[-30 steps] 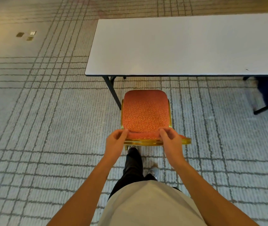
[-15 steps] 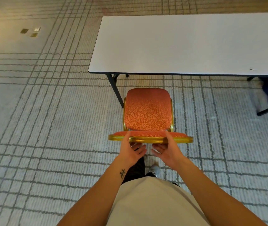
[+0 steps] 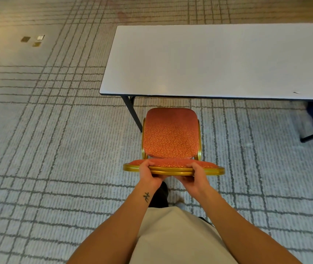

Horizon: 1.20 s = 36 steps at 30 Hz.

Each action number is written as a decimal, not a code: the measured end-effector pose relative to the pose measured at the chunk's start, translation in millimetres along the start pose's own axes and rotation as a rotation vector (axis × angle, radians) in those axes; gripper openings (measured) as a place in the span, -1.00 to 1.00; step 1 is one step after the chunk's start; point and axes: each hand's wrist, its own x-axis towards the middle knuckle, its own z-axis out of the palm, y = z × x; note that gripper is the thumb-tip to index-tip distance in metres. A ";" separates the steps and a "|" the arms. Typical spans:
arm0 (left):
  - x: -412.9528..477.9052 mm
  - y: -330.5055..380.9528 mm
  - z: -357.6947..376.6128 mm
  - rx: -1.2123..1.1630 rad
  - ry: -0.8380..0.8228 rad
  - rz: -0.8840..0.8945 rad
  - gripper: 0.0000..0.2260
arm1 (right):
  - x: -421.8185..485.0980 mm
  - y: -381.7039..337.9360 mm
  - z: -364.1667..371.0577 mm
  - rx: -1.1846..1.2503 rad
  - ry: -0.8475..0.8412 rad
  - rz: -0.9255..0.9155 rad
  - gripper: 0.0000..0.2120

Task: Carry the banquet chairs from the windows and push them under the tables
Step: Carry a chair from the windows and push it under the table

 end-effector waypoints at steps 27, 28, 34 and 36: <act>116.7 153.9 195.5 0.012 -0.070 -0.033 -0.75 | 133.8 -150.5 178.4 0.018 0.000 -0.057 -0.96; 121.1 159.4 202.9 0.018 -0.075 -0.038 -0.76 | 138.4 -156.5 185.2 0.018 -0.002 -0.063 -0.96; 143.9 192.4 237.0 0.035 -0.069 -0.076 -0.92 | 161.5 -178.2 222.8 0.071 0.008 -0.042 -0.92; 153.3 203.8 243.4 0.039 -0.063 -0.078 -0.88 | 167.8 -181.4 234.0 0.082 0.001 -0.041 -0.97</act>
